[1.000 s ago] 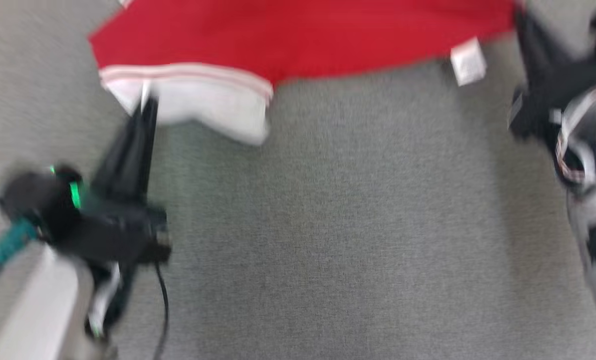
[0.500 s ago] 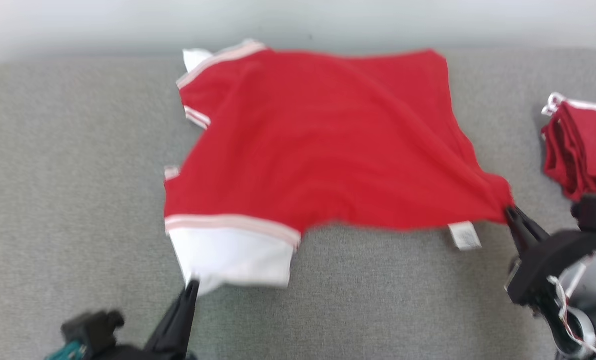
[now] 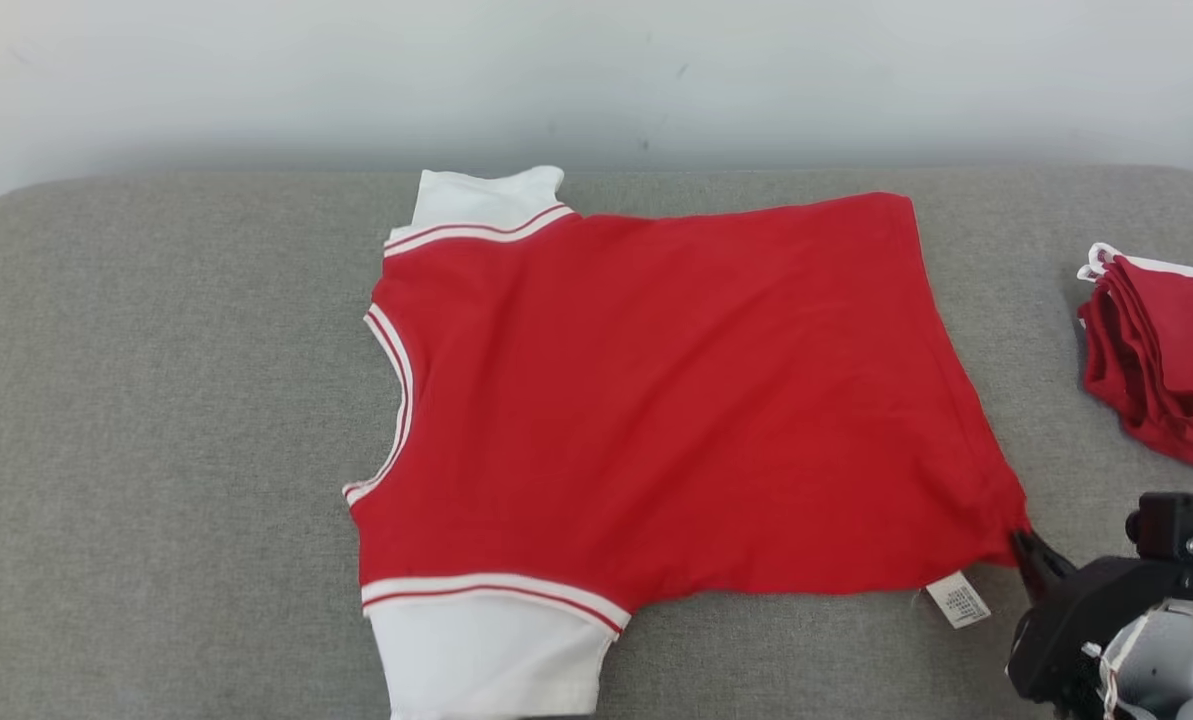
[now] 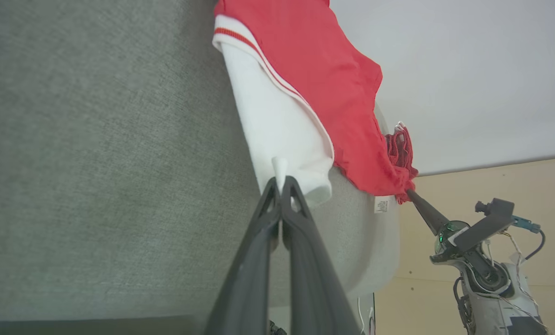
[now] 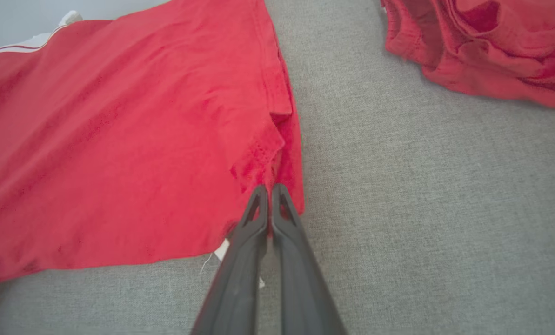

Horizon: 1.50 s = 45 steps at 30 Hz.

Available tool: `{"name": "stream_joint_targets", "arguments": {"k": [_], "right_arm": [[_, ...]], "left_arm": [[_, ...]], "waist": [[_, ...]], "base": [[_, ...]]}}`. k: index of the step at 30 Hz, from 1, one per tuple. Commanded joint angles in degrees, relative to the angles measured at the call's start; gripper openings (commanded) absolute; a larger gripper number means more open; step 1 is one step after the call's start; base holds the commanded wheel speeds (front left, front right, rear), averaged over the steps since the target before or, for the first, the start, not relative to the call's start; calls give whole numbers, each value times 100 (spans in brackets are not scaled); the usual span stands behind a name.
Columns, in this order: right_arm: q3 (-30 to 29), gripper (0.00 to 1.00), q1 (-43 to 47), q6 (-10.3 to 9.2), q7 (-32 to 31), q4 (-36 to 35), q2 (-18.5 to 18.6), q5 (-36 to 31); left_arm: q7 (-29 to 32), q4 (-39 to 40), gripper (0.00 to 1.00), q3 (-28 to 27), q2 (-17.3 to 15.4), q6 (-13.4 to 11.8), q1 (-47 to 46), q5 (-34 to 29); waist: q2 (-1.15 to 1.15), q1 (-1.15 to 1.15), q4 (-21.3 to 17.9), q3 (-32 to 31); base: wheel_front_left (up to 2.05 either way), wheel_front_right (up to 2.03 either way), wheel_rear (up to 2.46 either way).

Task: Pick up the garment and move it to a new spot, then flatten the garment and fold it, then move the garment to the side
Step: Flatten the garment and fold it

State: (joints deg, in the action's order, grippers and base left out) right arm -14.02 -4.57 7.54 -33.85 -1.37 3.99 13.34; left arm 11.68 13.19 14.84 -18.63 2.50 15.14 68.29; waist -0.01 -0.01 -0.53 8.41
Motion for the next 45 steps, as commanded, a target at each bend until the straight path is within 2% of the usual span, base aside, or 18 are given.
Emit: {"name": "stream_joint_targets", "arguments": {"k": [1,6,13,19,23,26,30,33,39,45], "right_arm": [[-13,0,93,-13,-21,-23,-20,15],[24,0,411,-12,-387,-140,2,-25],[-148,0,997,-12,-1079,-584,61,72],[-275,0,1309,-12,-1346,-840,14,195],[-240,0,1187,-13,-1117,-977,-16,289],[-93,0,1063,-13,-876,-957,101,230],[33,0,779,-13,-535,-829,146,302],[242,0,497,-13,-111,-622,235,372],[160,0,38,-13,545,-181,161,270],[-114,0,-282,-13,829,144,-1,309]], "left_arm": [[28,25,0,-18,-61,-23,106,58],[354,125,0,41,-260,-148,439,203],[578,364,0,-126,-524,-485,864,373],[688,580,0,-164,-569,-431,978,561],[351,658,0,-371,-392,-170,770,614],[242,635,0,-353,-310,6,500,547],[42,466,0,-338,-141,167,-119,348],[-319,95,0,-337,118,284,-795,115],[-630,-573,0,-127,365,379,-1657,-321],[-908,-1075,0,-95,512,406,-2234,-585]], "waist": [[1,1,6,-8],[1,1,2,-55],[1,1,-44,-116],[1,1,-76,-130],[1,1,-99,-126],[1,1,-109,-112],[1,1,-72,-46],[1,1,-51,48],[1,1,-7,200],[1,1,8,282]], "base": [[0,0,0],[0,0,0],[0,0,0],[0,0,0],[0,0,0],[0,0,0],[0,0,0],[0,0,0],[0,0,0],[0,0,0]]}}
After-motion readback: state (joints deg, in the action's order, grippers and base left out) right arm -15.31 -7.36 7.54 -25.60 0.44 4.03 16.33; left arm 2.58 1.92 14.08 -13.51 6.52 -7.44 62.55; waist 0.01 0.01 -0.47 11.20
